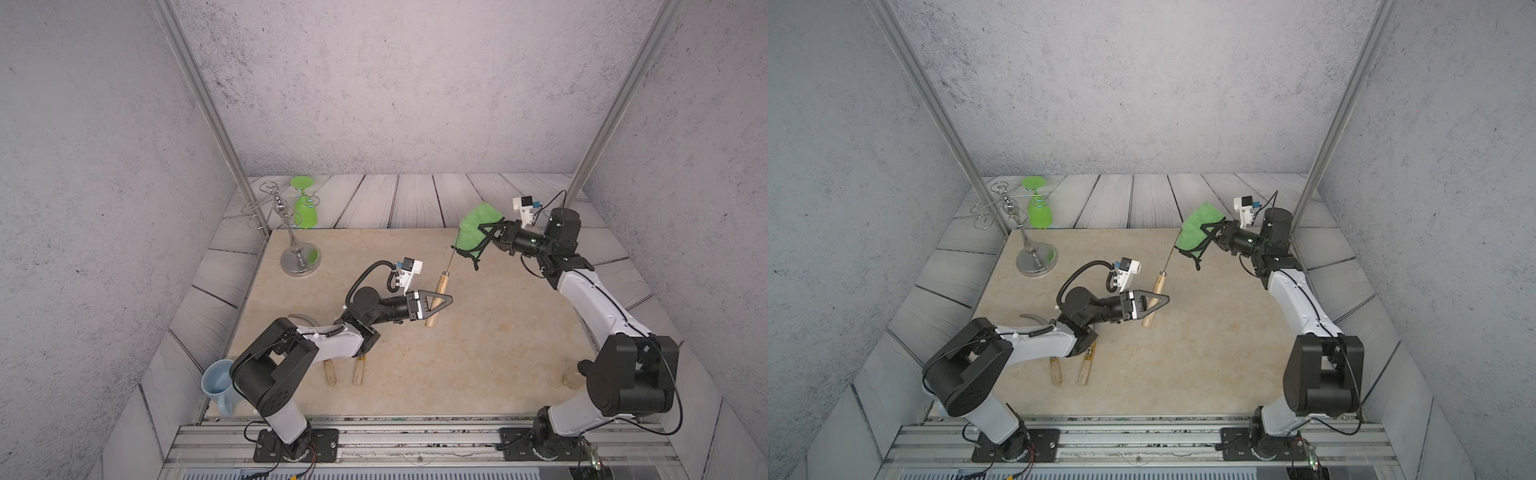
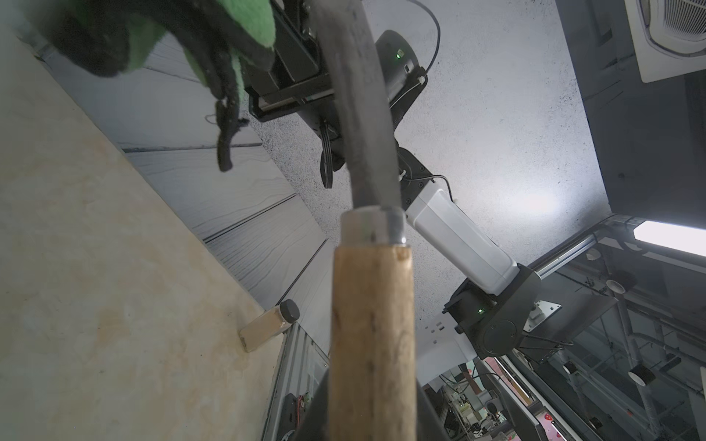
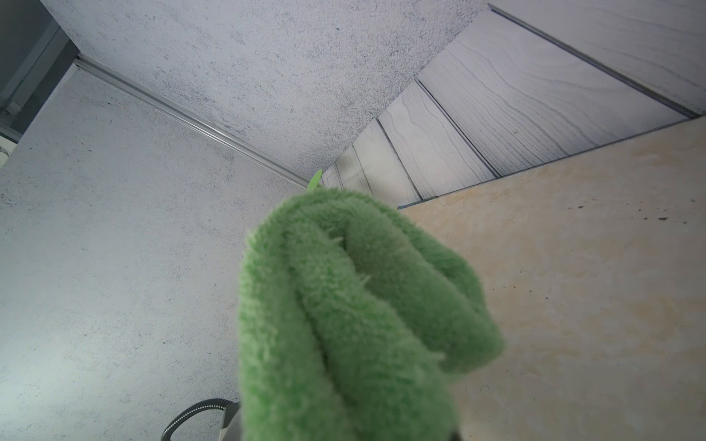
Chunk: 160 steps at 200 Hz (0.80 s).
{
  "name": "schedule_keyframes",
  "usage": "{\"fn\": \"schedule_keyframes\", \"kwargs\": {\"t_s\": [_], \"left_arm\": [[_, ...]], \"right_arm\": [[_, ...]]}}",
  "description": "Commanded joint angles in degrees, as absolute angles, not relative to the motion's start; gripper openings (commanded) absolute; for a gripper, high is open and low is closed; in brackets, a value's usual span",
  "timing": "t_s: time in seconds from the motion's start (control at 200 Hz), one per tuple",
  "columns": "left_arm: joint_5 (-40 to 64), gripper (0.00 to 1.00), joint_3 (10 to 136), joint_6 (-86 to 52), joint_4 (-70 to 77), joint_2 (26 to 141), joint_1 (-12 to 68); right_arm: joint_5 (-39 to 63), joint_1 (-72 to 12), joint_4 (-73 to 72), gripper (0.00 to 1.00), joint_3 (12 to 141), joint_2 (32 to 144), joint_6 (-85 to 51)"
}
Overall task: Wipe small sickles with rags
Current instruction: Wipe the small sickle.
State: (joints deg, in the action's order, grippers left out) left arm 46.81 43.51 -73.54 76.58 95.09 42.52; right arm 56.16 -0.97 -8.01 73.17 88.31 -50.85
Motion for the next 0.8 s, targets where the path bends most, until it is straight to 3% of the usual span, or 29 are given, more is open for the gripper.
{"fn": "schedule_keyframes", "kwargs": {"t_s": [0.0, 0.796], "left_arm": [[47.99, 0.0, 45.3, -74.57, 80.53, 95.94, 42.98], [47.54, 0.0, 51.45, -75.1, 80.67, 100.71, 42.21]], "right_arm": [[58.42, -2.01, -10.02, 0.13, 75.93, 89.75, -50.72], [58.71, -13.72, -3.9, 0.14, 72.74, 82.19, -43.85]]}}
